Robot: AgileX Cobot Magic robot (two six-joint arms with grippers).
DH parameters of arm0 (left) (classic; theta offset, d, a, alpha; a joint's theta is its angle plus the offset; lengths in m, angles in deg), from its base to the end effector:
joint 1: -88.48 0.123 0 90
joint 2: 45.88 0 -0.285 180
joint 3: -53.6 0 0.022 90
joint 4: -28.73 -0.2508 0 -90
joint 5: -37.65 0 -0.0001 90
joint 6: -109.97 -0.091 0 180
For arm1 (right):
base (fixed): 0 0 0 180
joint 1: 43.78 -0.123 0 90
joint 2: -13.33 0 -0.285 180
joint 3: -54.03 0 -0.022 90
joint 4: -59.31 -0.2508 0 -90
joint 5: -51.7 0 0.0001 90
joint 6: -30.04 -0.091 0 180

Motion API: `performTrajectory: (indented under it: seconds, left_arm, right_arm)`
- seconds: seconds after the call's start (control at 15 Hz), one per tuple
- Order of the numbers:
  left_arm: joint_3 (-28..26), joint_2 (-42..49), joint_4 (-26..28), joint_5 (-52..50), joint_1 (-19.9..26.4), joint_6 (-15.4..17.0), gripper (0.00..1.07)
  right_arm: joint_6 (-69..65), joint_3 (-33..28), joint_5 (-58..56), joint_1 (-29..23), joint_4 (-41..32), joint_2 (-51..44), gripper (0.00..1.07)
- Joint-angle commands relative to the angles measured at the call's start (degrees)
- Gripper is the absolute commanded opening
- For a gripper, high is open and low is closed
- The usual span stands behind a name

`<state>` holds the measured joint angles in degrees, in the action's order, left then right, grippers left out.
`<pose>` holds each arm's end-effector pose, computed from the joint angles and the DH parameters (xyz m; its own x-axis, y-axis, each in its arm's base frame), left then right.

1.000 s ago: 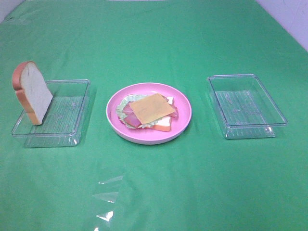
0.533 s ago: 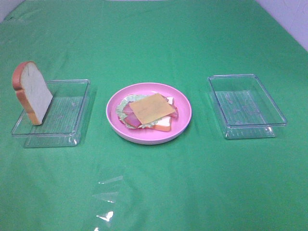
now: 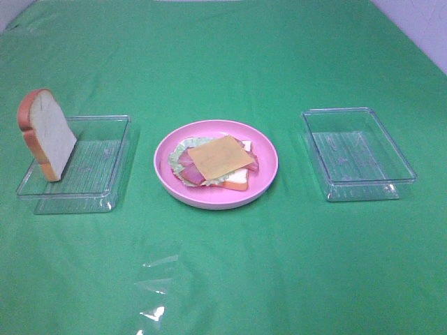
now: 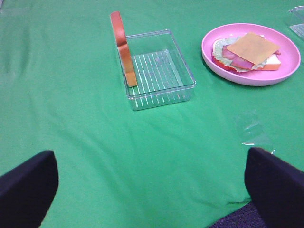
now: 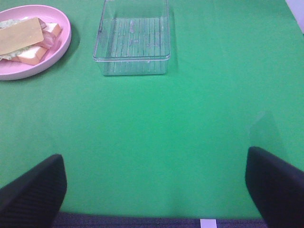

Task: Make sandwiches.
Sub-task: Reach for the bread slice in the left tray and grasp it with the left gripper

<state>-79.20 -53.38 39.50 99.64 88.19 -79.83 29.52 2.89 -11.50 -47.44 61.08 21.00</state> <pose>-0.0102 -0.0150 0.2833 -0.4285 0.0829 -0.8997 0.1886 0.9820 0.0006 -0.0020 -0.0026 0.2615 -0.5286 -0.0387 -0.8480 -0.0430 0.9989 -0.0187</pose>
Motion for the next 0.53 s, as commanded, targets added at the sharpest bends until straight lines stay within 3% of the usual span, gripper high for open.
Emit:
performTrajectory:
  seconds: [0.07, 0.53]
  left_arm:
    - [0.0, 0.8, 0.2, -0.1, 0.2, -0.1, 1.01]
    - [0.0, 0.8, 0.1, -0.1, 0.2, 0.1, 1.0]
  right_arm:
    - [0.5, -0.2, 0.3, 0.2, -0.1, -1.9, 0.99]
    - [0.5, -0.2, 0.3, 0.2, -0.1, -1.9, 0.99]
